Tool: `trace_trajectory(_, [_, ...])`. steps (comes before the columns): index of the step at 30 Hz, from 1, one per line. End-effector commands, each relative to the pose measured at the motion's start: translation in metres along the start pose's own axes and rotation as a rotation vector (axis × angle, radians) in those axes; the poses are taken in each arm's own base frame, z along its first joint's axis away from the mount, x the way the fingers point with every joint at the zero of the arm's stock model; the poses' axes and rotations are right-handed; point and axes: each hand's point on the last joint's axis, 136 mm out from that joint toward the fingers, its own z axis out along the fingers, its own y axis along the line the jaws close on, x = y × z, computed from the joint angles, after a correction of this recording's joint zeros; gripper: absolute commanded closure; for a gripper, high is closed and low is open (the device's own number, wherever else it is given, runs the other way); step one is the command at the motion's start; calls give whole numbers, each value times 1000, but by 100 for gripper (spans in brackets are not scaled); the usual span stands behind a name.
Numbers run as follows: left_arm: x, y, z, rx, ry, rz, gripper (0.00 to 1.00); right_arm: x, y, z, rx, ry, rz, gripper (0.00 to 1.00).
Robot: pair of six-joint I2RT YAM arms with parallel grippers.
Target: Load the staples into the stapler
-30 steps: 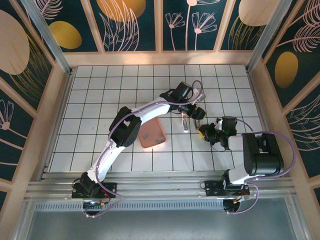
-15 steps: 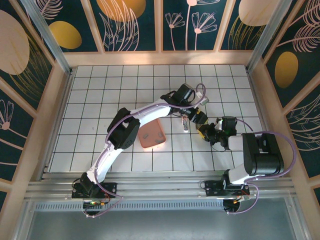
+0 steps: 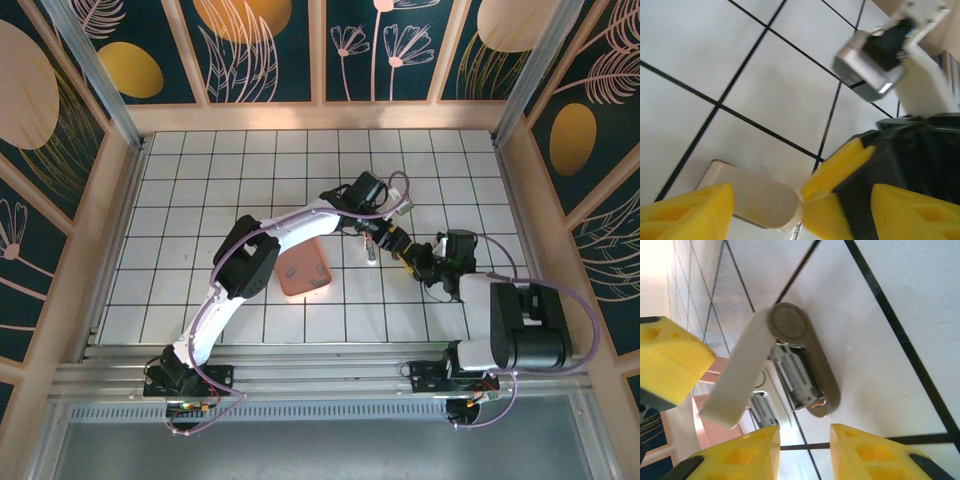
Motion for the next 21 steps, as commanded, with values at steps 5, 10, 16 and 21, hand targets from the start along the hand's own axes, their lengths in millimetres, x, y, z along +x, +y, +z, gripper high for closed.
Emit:
trace_trajectory(5, [-50, -5, -45, -145, -163, -42, 22, -8, 24, -31, -10, -63, -66, 62])
trace_trajectory(10, [-58, 11, -79, -199, -257, -143, 22, -17, 38, -33, -17, -54, -83, 61])
trace_trajectory(16, [-41, 31, -112, -265, -309, -193, 22, -27, 43, -20, -4, -15, -89, 61])
trace_trajectory(21, [-33, 37, -123, -291, -312, -209, 23, -29, 38, -13, 18, 14, -88, 62])
